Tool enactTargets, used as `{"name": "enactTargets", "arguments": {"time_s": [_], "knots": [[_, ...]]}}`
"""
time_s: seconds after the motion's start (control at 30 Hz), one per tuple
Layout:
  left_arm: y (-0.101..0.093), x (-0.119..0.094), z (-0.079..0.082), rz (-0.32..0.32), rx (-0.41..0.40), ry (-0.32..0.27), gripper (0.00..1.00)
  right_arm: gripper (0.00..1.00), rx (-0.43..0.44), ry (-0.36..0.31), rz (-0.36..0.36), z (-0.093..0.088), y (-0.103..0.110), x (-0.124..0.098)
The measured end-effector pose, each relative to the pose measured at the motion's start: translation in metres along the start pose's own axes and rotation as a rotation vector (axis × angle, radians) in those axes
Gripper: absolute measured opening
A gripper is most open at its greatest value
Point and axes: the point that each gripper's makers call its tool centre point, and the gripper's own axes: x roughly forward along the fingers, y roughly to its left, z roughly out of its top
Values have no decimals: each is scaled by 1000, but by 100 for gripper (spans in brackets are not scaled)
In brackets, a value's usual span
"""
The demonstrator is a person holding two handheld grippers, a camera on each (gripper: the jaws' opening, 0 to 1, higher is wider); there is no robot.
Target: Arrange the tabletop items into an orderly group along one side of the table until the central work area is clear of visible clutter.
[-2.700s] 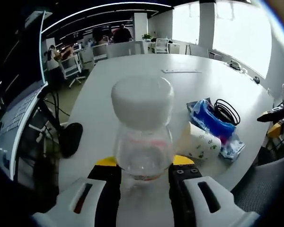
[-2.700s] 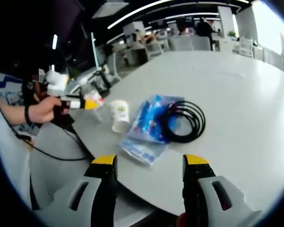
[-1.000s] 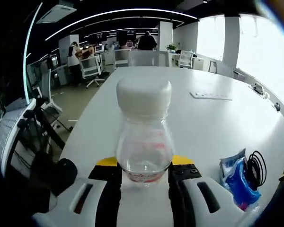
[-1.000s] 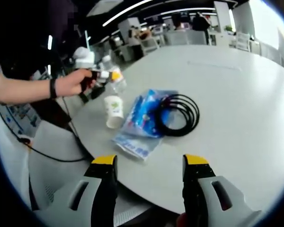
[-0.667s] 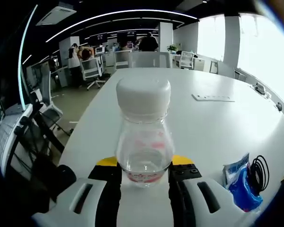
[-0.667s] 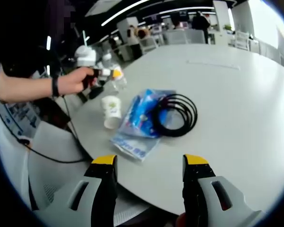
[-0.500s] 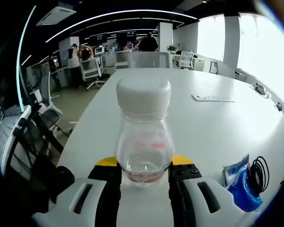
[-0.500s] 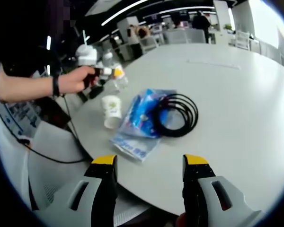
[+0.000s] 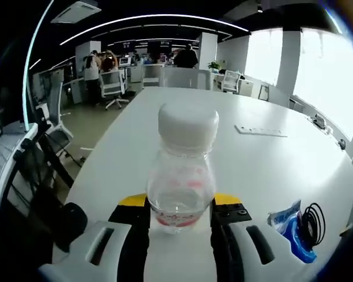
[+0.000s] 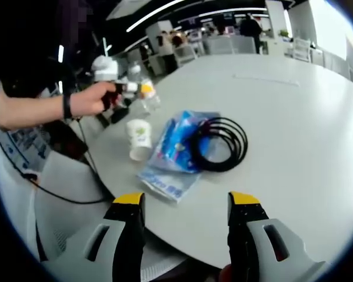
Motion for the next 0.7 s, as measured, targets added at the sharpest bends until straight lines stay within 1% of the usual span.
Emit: {"name": "enactTargets", "arguments": {"time_s": [0.13, 0.23, 0.37, 0.5, 0.53, 0.6, 0.7], "knots": [[3, -8, 1, -7, -21, -6, 40, 55, 5, -6, 3, 0, 1, 1], [7, -18, -2, -8, -34, -10, 41, 55, 4, -7, 7, 0, 3, 1], [14, -35, -11, 1, -91, -12, 40, 55, -2, -13, 11, 0, 5, 2], [18, -48, -22, -10, -116, -10, 40, 55, -4, -19, 17, 1, 6, 3], [17, -52, -25, -21, -128, -10, 40, 55, -6, -21, 18, 2, 7, 3], [16, -58, -30, -28, -121, -8, 40, 55, -8, -24, 22, 2, 8, 4], [16, -60, -33, -48, -126, -7, 40, 55, -17, -27, 29, 3, 10, 5]]}}
